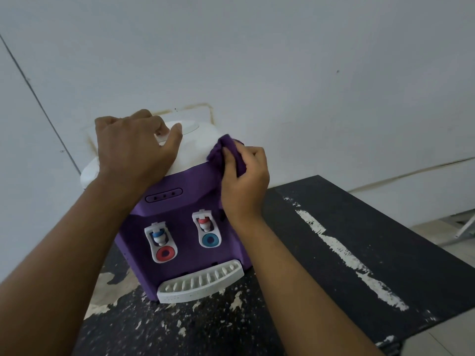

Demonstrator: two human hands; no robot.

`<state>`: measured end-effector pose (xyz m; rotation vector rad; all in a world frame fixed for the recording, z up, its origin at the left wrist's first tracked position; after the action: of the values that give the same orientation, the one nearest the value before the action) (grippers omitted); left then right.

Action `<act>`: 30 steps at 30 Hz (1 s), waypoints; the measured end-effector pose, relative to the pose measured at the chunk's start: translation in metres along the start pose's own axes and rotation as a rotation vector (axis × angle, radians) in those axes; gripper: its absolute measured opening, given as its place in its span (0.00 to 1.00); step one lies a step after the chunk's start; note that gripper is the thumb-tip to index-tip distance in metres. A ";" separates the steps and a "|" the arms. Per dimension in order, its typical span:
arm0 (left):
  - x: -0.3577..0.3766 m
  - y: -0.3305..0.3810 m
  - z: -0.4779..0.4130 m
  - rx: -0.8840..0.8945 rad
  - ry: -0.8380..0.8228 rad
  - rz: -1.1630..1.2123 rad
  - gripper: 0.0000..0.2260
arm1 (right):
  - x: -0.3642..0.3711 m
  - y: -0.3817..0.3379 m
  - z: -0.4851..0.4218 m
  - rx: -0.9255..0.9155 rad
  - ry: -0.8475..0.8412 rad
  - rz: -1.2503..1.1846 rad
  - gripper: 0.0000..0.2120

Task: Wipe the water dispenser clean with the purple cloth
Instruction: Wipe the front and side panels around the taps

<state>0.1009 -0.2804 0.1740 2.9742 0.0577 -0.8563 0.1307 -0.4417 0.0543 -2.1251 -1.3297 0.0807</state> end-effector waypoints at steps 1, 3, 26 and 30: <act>0.000 -0.001 0.001 -0.007 0.004 0.009 0.23 | 0.000 0.005 -0.004 0.079 0.007 -0.031 0.10; 0.001 -0.001 0.003 -0.016 0.013 0.010 0.22 | -0.004 0.021 0.000 0.257 -0.023 -0.069 0.10; 0.010 0.000 0.011 0.023 0.088 0.161 0.18 | -0.029 0.042 0.068 0.446 -0.050 -0.084 0.09; 0.009 0.001 0.011 0.049 0.065 0.196 0.16 | -0.025 0.019 0.053 0.156 0.003 -0.103 0.12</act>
<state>0.1033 -0.2817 0.1599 2.9868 -0.2513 -0.7487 0.1143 -0.4432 -0.0048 -1.9240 -1.3819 0.1339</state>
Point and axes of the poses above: each hand's wrist, its own z-axis away from the middle knuckle, its own x-axis out of the palm, y = z × x, the point moved 1 cm from there along -z, towards the middle knuckle, and after that the axes turned 9 degrees about -x, right-handed, at the moved point
